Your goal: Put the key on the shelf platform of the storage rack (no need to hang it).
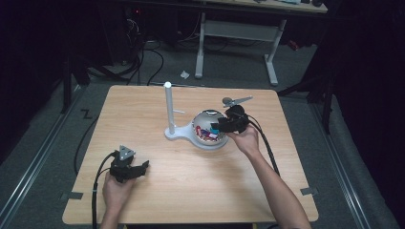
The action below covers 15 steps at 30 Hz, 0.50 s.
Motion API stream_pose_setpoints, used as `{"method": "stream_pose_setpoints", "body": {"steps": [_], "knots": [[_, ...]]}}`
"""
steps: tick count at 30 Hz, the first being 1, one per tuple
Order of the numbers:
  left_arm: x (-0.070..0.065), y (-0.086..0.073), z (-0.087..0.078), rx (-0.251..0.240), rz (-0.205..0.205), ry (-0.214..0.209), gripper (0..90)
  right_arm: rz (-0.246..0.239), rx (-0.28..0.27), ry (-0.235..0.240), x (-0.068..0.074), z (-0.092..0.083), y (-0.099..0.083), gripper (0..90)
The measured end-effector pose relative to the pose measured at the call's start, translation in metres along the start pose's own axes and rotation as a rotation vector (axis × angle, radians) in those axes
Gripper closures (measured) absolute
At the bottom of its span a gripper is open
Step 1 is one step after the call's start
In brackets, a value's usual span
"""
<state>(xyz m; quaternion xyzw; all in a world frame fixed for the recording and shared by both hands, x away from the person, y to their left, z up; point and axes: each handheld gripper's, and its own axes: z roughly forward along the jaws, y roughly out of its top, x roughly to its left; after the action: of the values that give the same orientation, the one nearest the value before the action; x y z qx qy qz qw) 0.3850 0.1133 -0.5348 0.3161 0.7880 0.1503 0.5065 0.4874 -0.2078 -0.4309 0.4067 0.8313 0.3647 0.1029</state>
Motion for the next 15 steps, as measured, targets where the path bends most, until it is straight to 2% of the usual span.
{"method": "stream_pose_setpoints", "body": {"steps": [10, 15], "knots": [[0.0, 0.0, 0.0, 0.001, 0.001, -0.001, 29.6, 0.008, -0.061, -0.051, -0.003, -0.027, -0.005, 54.6], [0.0, 0.0, 0.0, 0.0, -0.002, 0.001, 29.6, 0.041, -0.081, -0.057, -0.009, -0.038, -0.016, 55.0]]}}
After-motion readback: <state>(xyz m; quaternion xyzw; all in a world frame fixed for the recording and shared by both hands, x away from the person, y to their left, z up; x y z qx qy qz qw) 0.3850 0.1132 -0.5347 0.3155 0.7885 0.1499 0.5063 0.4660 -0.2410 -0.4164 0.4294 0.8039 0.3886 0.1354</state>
